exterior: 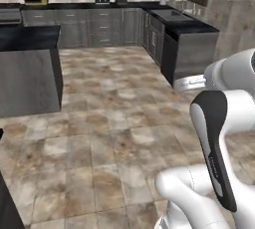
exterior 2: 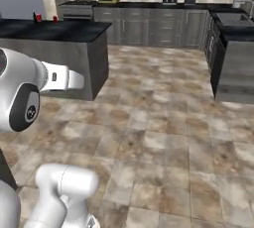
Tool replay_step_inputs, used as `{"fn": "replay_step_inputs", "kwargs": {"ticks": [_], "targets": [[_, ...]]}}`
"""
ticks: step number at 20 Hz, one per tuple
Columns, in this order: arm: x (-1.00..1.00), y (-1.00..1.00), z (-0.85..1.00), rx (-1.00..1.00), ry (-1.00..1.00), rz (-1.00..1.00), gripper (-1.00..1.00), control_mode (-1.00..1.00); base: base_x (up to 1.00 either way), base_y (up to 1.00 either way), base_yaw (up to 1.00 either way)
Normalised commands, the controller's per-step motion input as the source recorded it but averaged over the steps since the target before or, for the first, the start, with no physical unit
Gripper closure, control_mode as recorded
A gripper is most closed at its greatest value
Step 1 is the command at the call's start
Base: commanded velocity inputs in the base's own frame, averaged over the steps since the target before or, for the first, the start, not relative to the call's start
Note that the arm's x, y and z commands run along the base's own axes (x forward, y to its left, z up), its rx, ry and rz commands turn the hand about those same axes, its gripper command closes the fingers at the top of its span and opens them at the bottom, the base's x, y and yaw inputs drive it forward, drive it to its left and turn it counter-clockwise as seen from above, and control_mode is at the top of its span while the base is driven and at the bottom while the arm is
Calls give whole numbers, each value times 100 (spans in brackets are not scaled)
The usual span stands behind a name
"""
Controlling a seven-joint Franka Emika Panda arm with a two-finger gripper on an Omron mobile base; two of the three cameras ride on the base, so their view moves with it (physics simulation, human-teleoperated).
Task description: Move the drinks to the dining counter.
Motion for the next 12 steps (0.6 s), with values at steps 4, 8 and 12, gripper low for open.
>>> {"fn": "replay_step_inputs", "kwargs": {"ticks": [4,8,12], "targets": [[0,0,0,0,0,0,-100,100,100,-19,10],[0,0,0,0,0,0,-100,100,100,3,11],[0,0,0,0,0,0,-100,100,100,6,13]]}}
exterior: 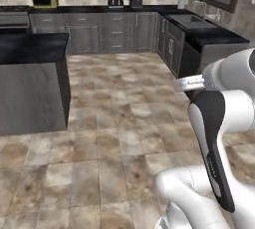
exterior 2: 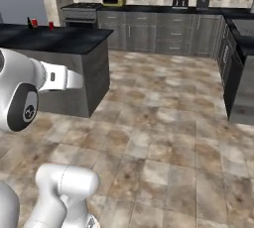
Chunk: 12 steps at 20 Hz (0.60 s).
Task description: Move the drinks to the dining counter.
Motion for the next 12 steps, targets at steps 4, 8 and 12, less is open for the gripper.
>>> {"fn": "replay_step_inputs", "kwargs": {"ticks": [4,8,12], "targets": [[0,0,0,0,0,0,-100,100,100,1,4],[0,0,0,0,0,0,-100,100,100,-34,2],[0,0,0,0,0,0,-100,100,100,-70,7]]}}
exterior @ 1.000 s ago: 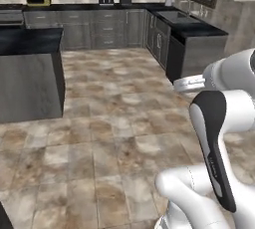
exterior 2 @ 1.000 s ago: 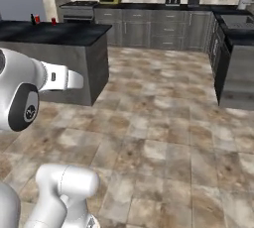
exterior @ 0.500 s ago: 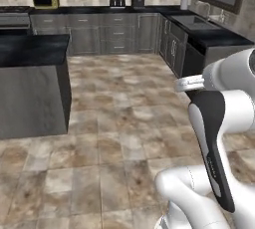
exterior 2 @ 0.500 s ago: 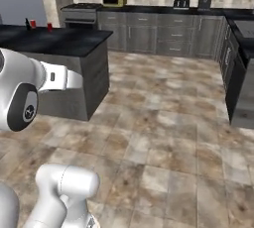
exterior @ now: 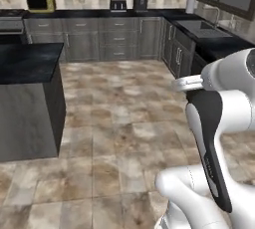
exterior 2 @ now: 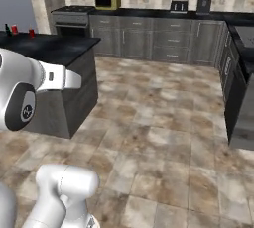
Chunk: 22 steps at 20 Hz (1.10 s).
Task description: Move the drinks to the dining counter.
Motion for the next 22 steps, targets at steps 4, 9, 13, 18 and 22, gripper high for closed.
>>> {"fn": "replay_step_inputs", "kwargs": {"ticks": [4,9,13,18,22], "targets": [[0,0,0,0,0,0,-100,100,100,-62,13],[0,0,0,0,0,0,-100,100,100,-19,15],[0,0,0,0,0,0,-100,100,100,-1,14],[0,0,0,0,0,0,-100,100,100,1,6],[0,0,0,0,0,0,-100,100,100,0,8]]}}
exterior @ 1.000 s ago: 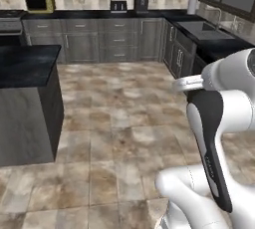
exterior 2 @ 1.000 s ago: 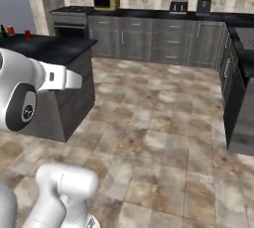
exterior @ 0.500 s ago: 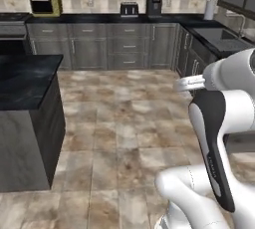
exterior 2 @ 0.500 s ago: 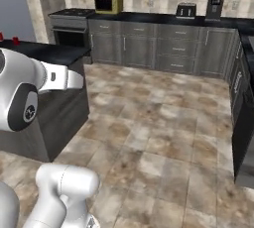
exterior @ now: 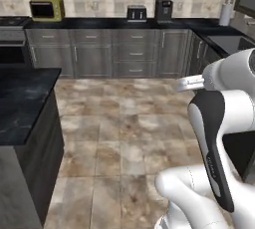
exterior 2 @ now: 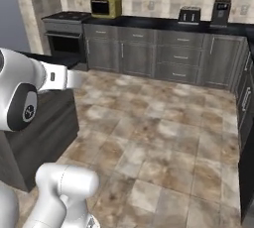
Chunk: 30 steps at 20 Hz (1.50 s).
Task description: Move the drinks to the dining counter.
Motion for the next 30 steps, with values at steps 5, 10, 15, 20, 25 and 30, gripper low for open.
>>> {"fn": "replay_step_inputs", "kwargs": {"ticks": [5,10,15,20,25,30], "targets": [[0,0,0,0,0,0,-100,100,100,6,5],[0,0,0,0,0,0,-100,100,100,22,0],[0,0,0,0,0,0,-100,100,100,21,0],[0,0,0,0,0,0,-100,100,100,13,10],[0,0,0,0,0,0,-100,100,100,-6,55],[0,0,0,0,0,0,-100,100,89,-7,90]]}}
